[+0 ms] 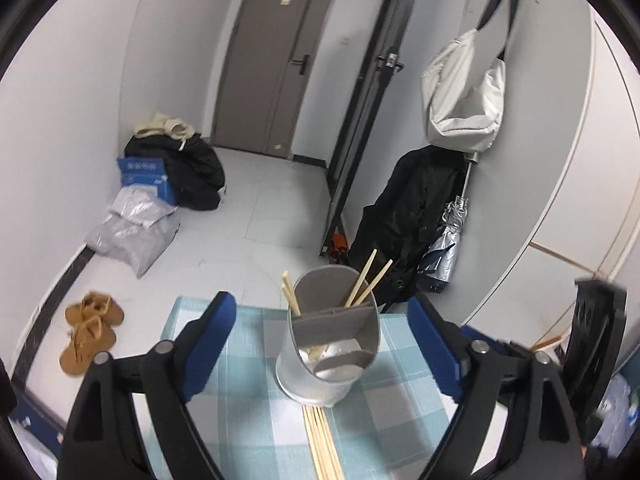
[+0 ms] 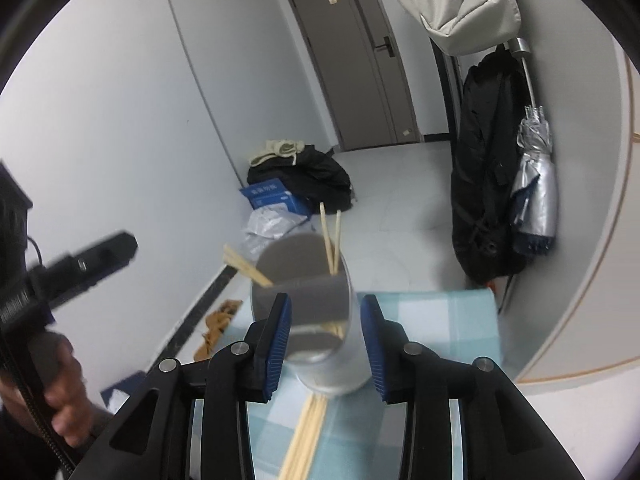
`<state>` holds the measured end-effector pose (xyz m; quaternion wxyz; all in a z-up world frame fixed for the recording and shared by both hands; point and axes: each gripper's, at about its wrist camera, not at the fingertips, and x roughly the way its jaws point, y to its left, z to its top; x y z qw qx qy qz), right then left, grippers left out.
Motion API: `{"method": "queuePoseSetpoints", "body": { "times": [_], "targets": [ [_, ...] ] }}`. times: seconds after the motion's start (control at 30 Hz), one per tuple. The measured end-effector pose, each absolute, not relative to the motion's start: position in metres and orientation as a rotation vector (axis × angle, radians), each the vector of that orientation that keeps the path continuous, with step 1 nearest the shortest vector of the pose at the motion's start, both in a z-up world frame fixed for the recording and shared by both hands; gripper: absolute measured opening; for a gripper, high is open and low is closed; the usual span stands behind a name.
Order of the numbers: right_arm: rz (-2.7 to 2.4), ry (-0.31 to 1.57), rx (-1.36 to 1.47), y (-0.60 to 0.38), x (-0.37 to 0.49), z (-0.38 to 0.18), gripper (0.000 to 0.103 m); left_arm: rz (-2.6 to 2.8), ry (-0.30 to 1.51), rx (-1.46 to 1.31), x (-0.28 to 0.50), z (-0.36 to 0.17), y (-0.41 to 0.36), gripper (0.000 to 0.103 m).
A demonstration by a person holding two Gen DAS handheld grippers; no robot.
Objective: Organize utensils
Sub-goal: 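Open both tools to release the chopsticks into the holder, then withdraw both tools from the holder down toward the chopstick bundle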
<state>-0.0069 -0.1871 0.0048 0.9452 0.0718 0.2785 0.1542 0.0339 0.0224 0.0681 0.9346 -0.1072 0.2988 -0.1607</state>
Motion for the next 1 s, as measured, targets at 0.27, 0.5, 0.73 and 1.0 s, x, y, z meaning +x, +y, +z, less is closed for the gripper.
{"method": "queuePoseSetpoints", "body": {
  "times": [0.27, 0.5, 0.73, 1.0],
  "targets": [
    [0.275, 0.537, 0.148, -0.187, -0.039, -0.01, 0.063, -0.239, 0.603, -0.205, 0.008, 0.061, 0.02, 0.096],
    [0.214, 0.585, 0.155, -0.186, -0.047, -0.034, 0.069, -0.17, 0.617, -0.203, 0.0, 0.039, 0.025, 0.1],
    [0.187, 0.622, 0.161, -0.187, -0.051, -0.051, 0.082, -0.13, 0.628, -0.184, -0.004, 0.018, 0.026, 0.1],
    [0.172, 0.729, 0.129, -0.183, -0.042, -0.081, 0.088, -0.136, 0.661, -0.165, -0.001, -0.001, 0.029, 0.1]
  ]
}}
